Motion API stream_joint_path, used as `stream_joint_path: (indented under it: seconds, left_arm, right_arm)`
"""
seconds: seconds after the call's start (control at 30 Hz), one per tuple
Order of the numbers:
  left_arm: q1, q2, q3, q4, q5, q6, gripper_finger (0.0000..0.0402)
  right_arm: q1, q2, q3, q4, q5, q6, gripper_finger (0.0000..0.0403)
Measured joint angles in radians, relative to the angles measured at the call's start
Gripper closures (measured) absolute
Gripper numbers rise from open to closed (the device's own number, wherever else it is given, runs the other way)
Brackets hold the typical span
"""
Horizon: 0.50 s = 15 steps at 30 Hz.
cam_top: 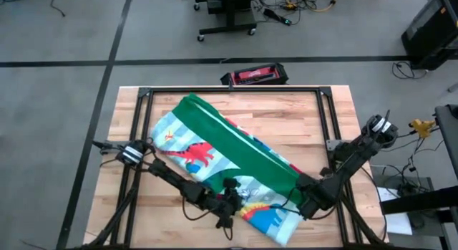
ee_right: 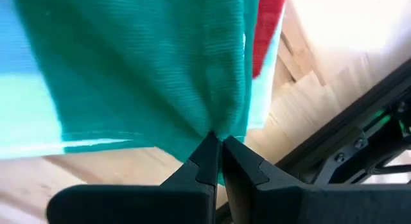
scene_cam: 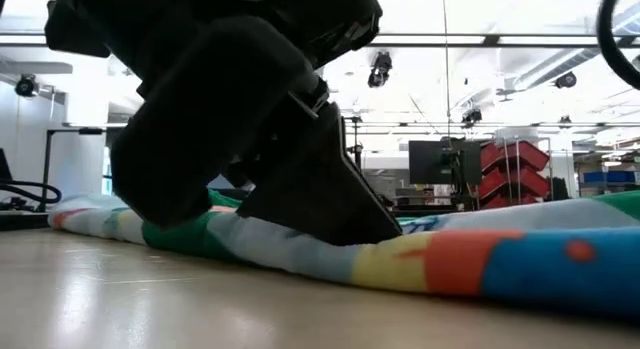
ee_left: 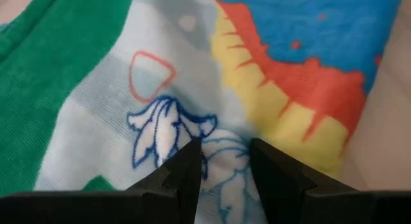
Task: Roll towel
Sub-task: Fold the green multi-color dinosaur print towel
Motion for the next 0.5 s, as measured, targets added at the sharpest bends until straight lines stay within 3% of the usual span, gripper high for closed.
stream_joint_path:
  seconds: [0.3, 0.5]
  left_arm:
    - [-0.012, -0.083, 0.033, -0.074, 0.017, 0.08, 0.0283]
    - [-0.007, -0.197, -0.017, -0.219, -0.187, 0.086, 0.0283]
  right_arm:
    - [0.001, 0.0, -0.069, 0.004, 0.008, 0.005, 0.0403]
    - [0.001, 0.0, -0.124, 0.006, 0.009, 0.009, 0.0403]
